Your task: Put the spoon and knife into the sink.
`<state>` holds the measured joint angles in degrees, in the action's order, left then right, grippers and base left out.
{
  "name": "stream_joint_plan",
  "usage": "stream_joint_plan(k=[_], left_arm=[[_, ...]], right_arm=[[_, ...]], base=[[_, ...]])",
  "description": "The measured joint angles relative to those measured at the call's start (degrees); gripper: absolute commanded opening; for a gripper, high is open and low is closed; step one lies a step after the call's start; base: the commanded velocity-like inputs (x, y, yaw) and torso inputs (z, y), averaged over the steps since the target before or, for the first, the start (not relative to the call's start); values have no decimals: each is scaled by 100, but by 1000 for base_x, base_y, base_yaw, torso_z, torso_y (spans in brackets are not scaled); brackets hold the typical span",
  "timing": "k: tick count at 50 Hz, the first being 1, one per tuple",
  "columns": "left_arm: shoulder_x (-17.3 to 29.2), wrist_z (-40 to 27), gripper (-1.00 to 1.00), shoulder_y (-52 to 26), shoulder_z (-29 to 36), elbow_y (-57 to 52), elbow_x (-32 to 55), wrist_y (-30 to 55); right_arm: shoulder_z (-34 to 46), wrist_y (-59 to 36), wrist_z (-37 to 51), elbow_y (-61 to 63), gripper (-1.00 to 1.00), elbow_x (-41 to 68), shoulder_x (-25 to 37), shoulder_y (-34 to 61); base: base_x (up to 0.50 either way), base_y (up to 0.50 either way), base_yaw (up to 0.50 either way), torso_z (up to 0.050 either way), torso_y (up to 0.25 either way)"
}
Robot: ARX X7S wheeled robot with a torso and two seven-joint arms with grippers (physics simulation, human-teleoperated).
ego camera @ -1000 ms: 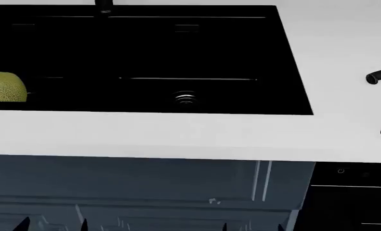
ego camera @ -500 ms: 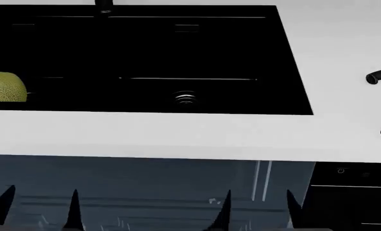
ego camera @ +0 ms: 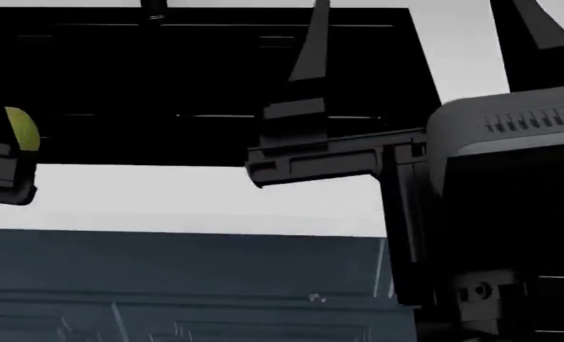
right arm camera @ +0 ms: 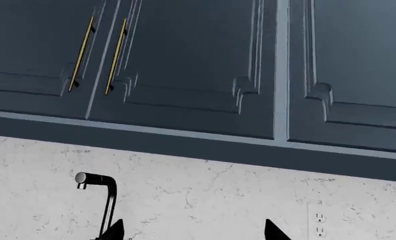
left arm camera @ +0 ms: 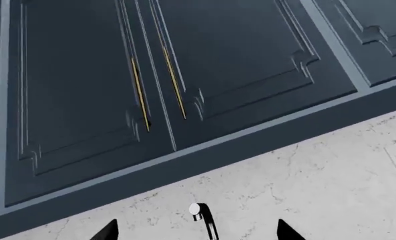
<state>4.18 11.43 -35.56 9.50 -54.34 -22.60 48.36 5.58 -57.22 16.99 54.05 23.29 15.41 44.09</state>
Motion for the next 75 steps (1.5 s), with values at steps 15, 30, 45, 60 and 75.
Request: stream_joint_plan(k=[15,30,45,60,75], left_arm=[[-321,1061,100,-1425,184,-443,-1192,1027],[-395,1078,100,-1405,98,-539,-1199,1066],[-412,1049,100,-1303,115,-560,-1180,1021],[-418,1016,100,-1137,-9,-564,-1050,890],[-416,978,100,-1069,-82,-565,-992,838]], right_arm=[[-112,-758,1658,389,100,2412,792,1561],[25,-563,2013,406,100,2820,1136,1681],[152,-295,2085,344,100,2824,1339,1577],[256,-119,2162,304,100,2782,1456,1508],[210,7,2316,274,100,2910,1508,1410]], base=[[0,-30,0,0,0],[0,-300,0,0,0],[0,-300,0,0,0],[0,-182,0,0,0],[0,0,0,0,0]])
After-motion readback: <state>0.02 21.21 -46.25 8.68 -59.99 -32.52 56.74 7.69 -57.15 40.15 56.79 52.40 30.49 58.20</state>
